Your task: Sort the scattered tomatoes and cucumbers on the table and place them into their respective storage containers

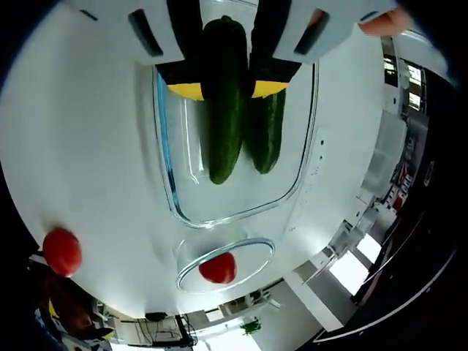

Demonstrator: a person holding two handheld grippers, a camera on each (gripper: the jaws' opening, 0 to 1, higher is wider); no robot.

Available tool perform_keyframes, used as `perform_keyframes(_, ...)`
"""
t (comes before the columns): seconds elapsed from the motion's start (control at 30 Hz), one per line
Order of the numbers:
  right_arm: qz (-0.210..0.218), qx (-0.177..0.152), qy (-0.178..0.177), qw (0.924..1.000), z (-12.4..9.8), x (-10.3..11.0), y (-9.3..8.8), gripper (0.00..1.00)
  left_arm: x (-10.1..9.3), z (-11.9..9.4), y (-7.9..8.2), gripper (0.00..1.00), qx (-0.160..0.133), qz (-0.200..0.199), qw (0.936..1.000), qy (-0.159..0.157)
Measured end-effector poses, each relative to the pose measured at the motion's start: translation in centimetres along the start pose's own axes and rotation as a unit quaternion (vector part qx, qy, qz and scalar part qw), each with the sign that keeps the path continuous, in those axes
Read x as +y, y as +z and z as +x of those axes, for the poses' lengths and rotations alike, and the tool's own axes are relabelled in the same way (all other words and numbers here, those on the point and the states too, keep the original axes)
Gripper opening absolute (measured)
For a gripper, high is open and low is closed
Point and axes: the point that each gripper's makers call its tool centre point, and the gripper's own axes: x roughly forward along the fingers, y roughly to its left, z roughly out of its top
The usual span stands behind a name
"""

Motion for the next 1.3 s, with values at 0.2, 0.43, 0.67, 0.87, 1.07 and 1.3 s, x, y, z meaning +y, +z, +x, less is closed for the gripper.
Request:
perform_keyframes(0.2, -0.004, 0.002, 0.001, 1.0000, 0.0, 0.2, 0.1, 0.83, 0.0, 0.0, 0.0, 0.23, 0.002, 0.020, 0.9998, 0.008)
perform_keyframes(0.43, -0.002, 0.001, 0.004, 1.0000, 0.1, 0.4, 0.0, 0.83, 0.4, -1.0, 0.6, 0.20, -0.020, 0.012, 0.9995, 0.019)
perform_keyframes(0.67, -0.002, -0.001, 0.004, 1.0000, 0.0, 0.5, 0.0, 0.83, 0.3, -1.8, 0.3, 0.27, -0.026, 0.004, 0.9995, 0.016)
perform_keyframes(0.87, -0.002, 0.000, 0.003, 1.0000, -0.3, 0.5, -0.1, 0.83, 2.3, -4.0, 1.7, 0.38, -0.090, -0.022, 0.9939, 0.060)
perform_keyframes(1.07, -0.003, -0.004, 0.003, 1.0000, -0.4, 0.6, 0.2, 0.83, 3.4, -6.9, 4.5, 0.63, -0.182, -0.056, 0.9774, 0.092)
perform_keyframes(1.3, -0.006, -0.007, 0.009, 0.9999, -0.3, 1.0, 0.5, 0.83, 1.1, -9.4, 7.3, 0.79, -0.250, -0.058, 0.9623, 0.091)
